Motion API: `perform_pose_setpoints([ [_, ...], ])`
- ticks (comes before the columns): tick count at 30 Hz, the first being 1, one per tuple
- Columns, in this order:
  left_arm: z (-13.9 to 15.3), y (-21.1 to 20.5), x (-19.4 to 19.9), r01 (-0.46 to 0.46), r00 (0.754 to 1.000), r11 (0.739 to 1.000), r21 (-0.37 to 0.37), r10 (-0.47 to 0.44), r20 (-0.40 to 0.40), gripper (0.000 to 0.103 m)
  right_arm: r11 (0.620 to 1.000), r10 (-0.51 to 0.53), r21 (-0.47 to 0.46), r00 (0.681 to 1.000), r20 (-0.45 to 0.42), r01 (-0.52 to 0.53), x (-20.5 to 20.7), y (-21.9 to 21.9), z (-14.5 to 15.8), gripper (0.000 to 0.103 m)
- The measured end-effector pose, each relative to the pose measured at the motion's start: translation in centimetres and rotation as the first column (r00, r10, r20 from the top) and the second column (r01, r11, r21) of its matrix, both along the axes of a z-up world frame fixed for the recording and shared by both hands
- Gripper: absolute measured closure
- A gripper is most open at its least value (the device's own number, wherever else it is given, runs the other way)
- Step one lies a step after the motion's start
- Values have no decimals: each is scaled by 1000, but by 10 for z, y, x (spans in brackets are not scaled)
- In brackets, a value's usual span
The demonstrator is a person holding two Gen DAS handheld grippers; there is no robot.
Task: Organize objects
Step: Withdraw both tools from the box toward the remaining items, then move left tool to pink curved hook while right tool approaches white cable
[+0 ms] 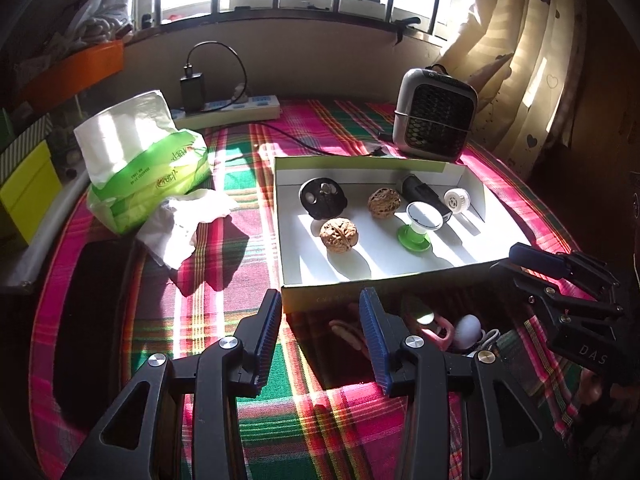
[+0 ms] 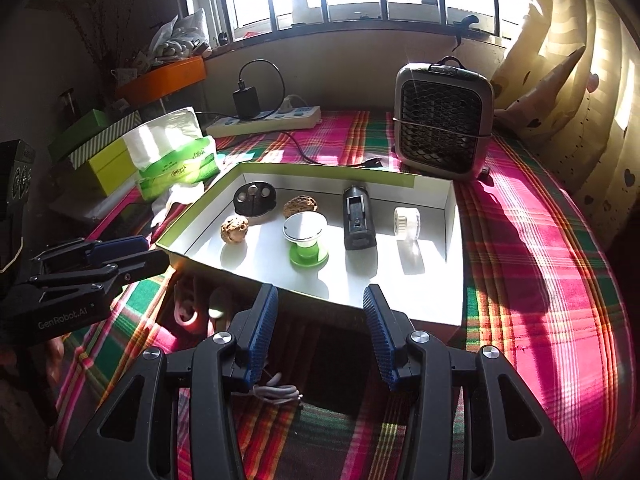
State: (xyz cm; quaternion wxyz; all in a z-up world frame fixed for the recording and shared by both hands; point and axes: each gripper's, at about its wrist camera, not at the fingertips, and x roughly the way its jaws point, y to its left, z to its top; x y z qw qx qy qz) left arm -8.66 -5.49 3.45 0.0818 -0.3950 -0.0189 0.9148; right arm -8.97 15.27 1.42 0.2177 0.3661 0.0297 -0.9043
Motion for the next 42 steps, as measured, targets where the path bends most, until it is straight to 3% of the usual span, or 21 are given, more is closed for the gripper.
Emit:
perform_pose_setpoints([
  [7,-9,4,4,22,999,999,37,-24,39,59,1000,9,11,1000,7,-9,12,3,-6,57],
  [19,-21,23,4,59,994,997,58,-65,92,58,1000,29,3,998,56,-29,24,4,-21,57],
  [27,-28,22,4,38,992,999,24,-41,120,58,996,85,-16,989,119,-83,25,-1,-28,57],
  [42,-30,-2,4,-20,992,1000,20,18,125,58,980,196,-1,970,143,-198,41,-16,-31,57],
])
